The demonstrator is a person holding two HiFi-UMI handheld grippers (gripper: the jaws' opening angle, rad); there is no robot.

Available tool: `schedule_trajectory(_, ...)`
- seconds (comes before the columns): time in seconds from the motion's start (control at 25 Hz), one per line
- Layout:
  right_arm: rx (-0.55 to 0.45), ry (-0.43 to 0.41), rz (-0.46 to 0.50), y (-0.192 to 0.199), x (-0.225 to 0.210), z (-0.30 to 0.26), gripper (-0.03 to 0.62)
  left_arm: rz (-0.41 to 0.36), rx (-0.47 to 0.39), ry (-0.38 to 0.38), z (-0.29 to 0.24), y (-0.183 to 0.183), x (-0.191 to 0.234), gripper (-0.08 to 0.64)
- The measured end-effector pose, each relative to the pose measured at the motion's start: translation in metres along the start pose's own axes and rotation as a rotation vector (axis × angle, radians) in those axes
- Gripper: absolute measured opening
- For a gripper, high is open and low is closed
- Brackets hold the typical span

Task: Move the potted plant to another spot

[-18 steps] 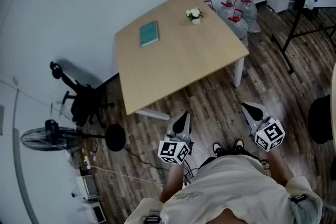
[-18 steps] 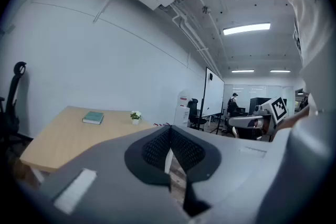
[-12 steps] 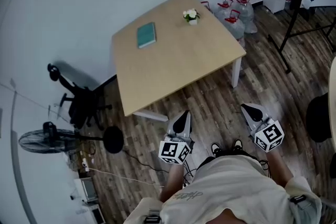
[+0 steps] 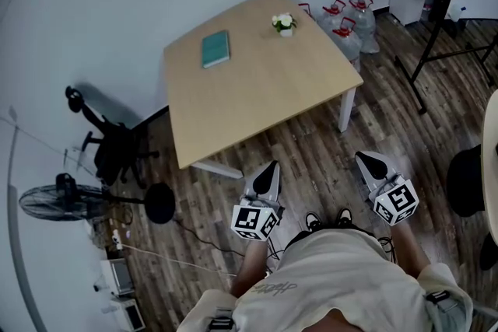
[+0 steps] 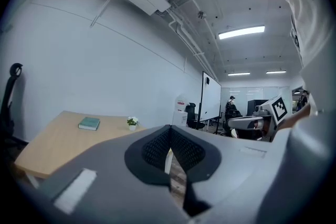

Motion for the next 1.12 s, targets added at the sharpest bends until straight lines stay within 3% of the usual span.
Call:
schedule_trajectory(0.28, 0.0, -0.031, 0.015, -0.004, 0.011, -0.017, 0.002, 0.014, 0.015, -0.002, 0.009, 0.008, 0.006, 0.018)
schedule_trajectory(0.48, -0.023, -0.004, 0.045, -0.012, 0.012, -0.023, 0.003, 0.025, 0.014, -0.003, 0.009, 0.01, 0.018, 0.018)
schedule_trajectory(0.52, -0.03, -0.001, 0.055, -0.015, 0.012, -0.023, 0.05, 0.025, 0.01, 0.001, 0.008, 0.01, 0.019, 0.018)
schedule_trajectory(0.56, -0.035, 0.002, 0.063, -0.017, 0.012, -0.024, 0.198, 0.024, 0.005, 0.006, 0.008, 0.009, 0.02, 0.018)
schedule_trajectory(0.6, -0.04, 0.008, 0.067, -0.018, 0.011, -0.025, 0.266, 0.025, 0.0, 0.01, 0.007, 0.009, 0.02, 0.018)
schedule_trajectory(0.92, -0.067, 0.067, 0.017, -0.017, 0.012, -0.026, 0.24, 0.05, 0.007, 0.033, 0.012, 0.022, 0.028, 0.018)
schedule_trajectory(1.12, -0.031, 0.033, 0.041, -0.017, 0.031, -0.031, 0.245, 0.075, 0.036, 0.042, 0.022, 0.034, 0.033, 0.018)
Point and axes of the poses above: the fingertips, and each gripper's own axes: z backward along the fingers, x to its left, y out of its underside, the point moved 5 cm from there along z, backward along the fingers, and after that the axes turned 4 degrees about -y, right-handed, at the moved point
